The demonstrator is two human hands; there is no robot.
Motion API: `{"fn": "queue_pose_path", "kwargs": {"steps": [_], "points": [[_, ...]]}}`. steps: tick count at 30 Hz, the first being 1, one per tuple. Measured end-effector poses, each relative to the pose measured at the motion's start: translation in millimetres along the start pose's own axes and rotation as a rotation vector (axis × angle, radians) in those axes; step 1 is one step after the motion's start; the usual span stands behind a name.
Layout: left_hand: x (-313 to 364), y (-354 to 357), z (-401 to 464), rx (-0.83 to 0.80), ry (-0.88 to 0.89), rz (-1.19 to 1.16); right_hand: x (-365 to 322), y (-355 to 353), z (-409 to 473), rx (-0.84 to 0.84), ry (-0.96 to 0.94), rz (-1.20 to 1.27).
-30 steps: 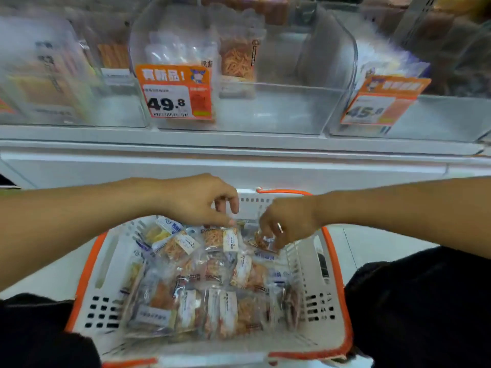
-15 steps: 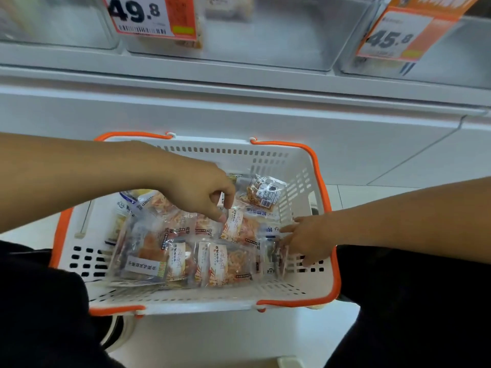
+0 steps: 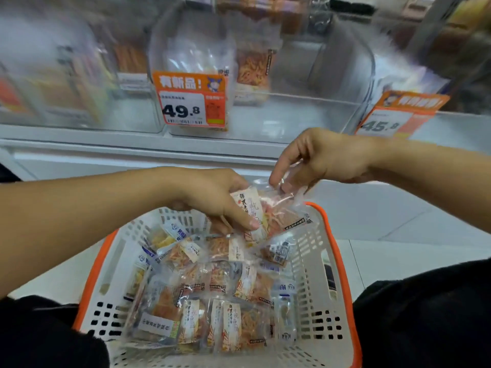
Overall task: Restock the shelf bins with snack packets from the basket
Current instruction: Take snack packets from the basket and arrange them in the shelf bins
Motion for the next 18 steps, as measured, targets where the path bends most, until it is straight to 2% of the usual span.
{"fn": "queue_pose_path", "kwargs": {"steps": [4, 7, 11, 15, 18], "points": [[23, -30, -21, 0.135, 0.177, -0.341, -56, -50, 2, 0.138, -0.144, 0.073], [36, -51, -30, 0.262, 0.300, -0.605, -72, -64, 6, 0.062, -0.160, -0.038], [42, -73, -36, 0.520, 0.394, -0.597, -84, -70, 22, 0.176, -0.225, -0.040], [39, -96, -46, 0.783, 0.421, -0.668, -113, -125, 14, 0.488, -0.384, -0.195], [40, -107, -52, 0.888, 0.463, -0.590, -103, -145, 19, 0.606, -0.322, -0.544]]}}
Point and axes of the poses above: each hand's wrist, its own z-axis towards the middle knuckle, its own y-axis out of the palm, x = y × z, the point moved 5 cm from there along z, towards the middle knuckle, and after that the axes turned 6 degrees about -y, right-handed, at the moved point
